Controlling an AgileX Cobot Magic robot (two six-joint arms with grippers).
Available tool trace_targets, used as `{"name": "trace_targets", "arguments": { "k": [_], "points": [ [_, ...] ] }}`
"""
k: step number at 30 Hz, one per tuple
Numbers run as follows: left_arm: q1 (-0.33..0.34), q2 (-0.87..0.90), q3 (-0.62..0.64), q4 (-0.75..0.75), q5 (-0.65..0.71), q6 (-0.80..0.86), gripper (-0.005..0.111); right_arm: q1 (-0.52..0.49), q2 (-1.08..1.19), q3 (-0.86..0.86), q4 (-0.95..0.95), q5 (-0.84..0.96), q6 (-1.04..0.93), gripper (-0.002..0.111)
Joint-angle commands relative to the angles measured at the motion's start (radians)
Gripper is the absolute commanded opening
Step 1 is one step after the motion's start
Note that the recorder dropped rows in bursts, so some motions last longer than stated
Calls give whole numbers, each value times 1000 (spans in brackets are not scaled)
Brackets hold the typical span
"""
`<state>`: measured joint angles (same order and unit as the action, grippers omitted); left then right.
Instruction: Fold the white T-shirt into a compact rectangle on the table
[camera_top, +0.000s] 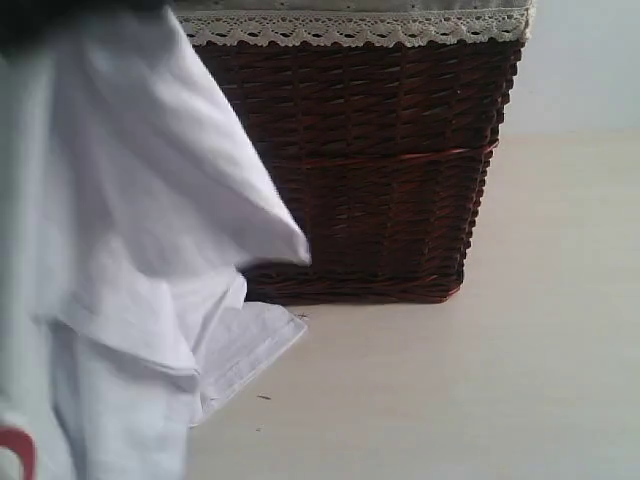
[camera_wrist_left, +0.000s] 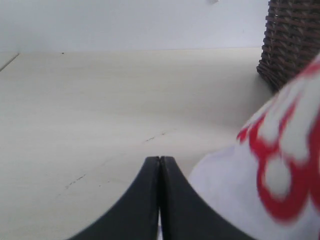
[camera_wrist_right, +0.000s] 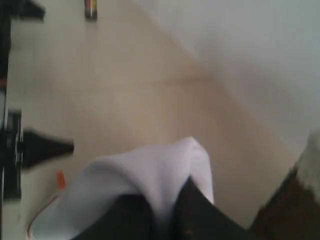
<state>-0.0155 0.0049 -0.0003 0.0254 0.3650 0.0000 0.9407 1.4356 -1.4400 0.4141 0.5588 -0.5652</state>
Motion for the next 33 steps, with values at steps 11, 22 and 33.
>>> {"name": "trace_targets", "arguments": {
  "k": [11, 22, 33],
  "points": [
    [-7, -5, 0, 3, -9, 0, 0, 1, -5, 273, -622, 662, 589, 0],
    [-7, -5, 0, 3, -9, 0, 0, 1, -5, 374, -755, 491, 605, 27],
    [-7, -5, 0, 3, -9, 0, 0, 1, -5, 374, -802, 406, 618, 62]
  ]
}}
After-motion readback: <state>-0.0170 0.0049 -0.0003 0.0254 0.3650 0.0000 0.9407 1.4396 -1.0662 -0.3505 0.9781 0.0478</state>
